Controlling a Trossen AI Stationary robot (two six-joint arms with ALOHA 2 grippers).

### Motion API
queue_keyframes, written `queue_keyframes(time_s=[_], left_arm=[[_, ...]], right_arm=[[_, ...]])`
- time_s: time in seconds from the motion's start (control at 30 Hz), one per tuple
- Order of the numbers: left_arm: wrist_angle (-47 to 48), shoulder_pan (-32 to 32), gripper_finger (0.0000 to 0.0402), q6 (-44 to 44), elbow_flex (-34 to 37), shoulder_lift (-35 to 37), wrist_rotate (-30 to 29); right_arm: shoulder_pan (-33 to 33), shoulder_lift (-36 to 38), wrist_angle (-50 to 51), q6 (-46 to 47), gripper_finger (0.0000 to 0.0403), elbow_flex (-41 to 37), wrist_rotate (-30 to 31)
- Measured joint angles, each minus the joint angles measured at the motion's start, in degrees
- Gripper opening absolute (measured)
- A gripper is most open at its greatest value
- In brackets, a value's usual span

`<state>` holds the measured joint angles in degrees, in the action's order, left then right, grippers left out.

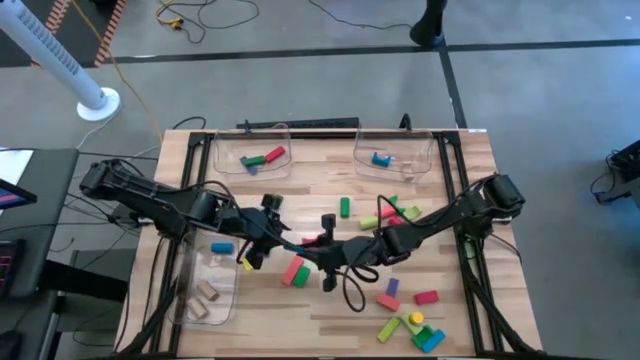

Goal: Sort blocks by size
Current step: Put the blue rectangular block on the top left transparent bin

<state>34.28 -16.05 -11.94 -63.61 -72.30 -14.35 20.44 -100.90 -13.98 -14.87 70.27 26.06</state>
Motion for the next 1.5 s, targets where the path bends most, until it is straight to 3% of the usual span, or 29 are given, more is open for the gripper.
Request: queue_keyframes(time_s=[0.3,0.7,0.9,1.23,1.5], left_arm=[[0.74,-0.92,0.0156,3.52,0.0,2.77,-3.5],[0.64,-1.92,0.0156,3.44,0.0,-1.96,-2.28],[-0.97,-1.88,0.0154,3.79,0.02,-1.94,-5.51],[-2.97,-1.6,0.0113,3.47,0.02,-1.96,-6.0],[-2.8,-1.6,0.0106,4.16,0.02,-1.96,-8.73]], right_arm=[[-0.75,0.04,0.08,1.38,0.0093,0.03,0.24],[-1.46,0.04,-2.03,0.92,0.0093,0.03,2.26],[-1.46,0.04,-2.51,0.89,0.0093,0.03,2.3],[-1.46,0.04,-4.33,-0.19,0.0093,0.03,2.69],[-1.46,0.04,-5.92,-0.66,0.0093,0.05,4.1]])
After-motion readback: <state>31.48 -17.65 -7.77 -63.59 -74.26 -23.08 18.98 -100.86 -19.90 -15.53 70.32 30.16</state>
